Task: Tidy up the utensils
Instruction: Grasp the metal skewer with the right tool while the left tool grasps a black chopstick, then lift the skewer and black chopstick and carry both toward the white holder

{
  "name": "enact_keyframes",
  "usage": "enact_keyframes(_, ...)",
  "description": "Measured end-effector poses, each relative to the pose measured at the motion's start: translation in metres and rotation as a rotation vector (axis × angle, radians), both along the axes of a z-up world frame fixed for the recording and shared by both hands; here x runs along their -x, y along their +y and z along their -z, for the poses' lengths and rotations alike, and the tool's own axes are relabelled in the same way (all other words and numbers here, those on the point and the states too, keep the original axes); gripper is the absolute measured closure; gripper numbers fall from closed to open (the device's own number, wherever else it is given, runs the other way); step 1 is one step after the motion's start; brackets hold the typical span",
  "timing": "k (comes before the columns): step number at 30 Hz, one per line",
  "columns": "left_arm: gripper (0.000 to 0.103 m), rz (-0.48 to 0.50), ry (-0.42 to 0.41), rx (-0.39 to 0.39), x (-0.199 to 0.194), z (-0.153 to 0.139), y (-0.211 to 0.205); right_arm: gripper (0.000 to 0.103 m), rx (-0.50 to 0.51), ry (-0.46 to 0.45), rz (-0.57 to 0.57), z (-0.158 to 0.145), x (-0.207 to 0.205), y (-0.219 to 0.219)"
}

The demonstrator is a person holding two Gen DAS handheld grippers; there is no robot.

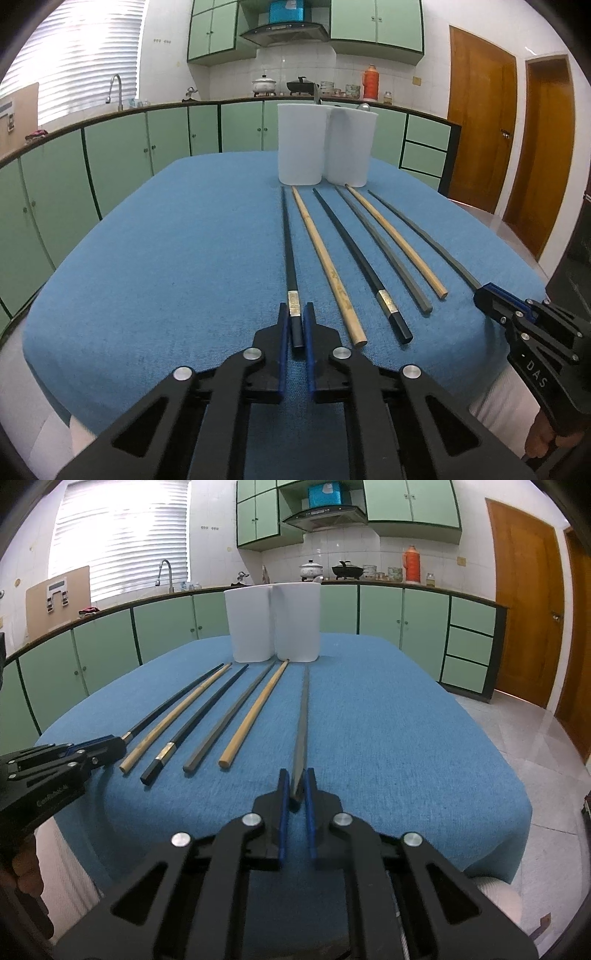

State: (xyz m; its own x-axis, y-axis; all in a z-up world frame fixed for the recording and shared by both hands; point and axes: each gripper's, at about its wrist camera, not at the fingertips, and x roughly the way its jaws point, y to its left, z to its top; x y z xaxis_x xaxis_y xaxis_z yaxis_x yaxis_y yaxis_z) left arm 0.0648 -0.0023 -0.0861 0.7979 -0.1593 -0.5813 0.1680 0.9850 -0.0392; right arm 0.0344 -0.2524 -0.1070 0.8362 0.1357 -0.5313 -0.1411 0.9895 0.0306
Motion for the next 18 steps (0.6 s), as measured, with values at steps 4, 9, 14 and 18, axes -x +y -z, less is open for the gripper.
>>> enact_keyframes(4, 0.096, 0.003, -0.015, 0.007, 0.004, -0.009, 0.003, 0.098, 0.012, -0.001, -0.002, -0.006, -0.002, 0.002)
enact_keyframes(9, 0.096, -0.006, -0.089, -0.026, 0.013, -0.032, 0.006, 0.098, 0.013, -0.039, -0.004, -0.026, 0.0, -0.002)
enact_keyframes(14, 0.096, -0.016, -0.175, -0.034, 0.016, -0.063, 0.012, 0.098, 0.032, -0.099, -0.008, -0.056, -0.001, -0.009)
enact_keyframes(18, 0.096, -0.009, -0.247, -0.031, 0.014, -0.092, 0.015, 0.098, 0.004, -0.138, -0.021, -0.082, -0.007, -0.018)
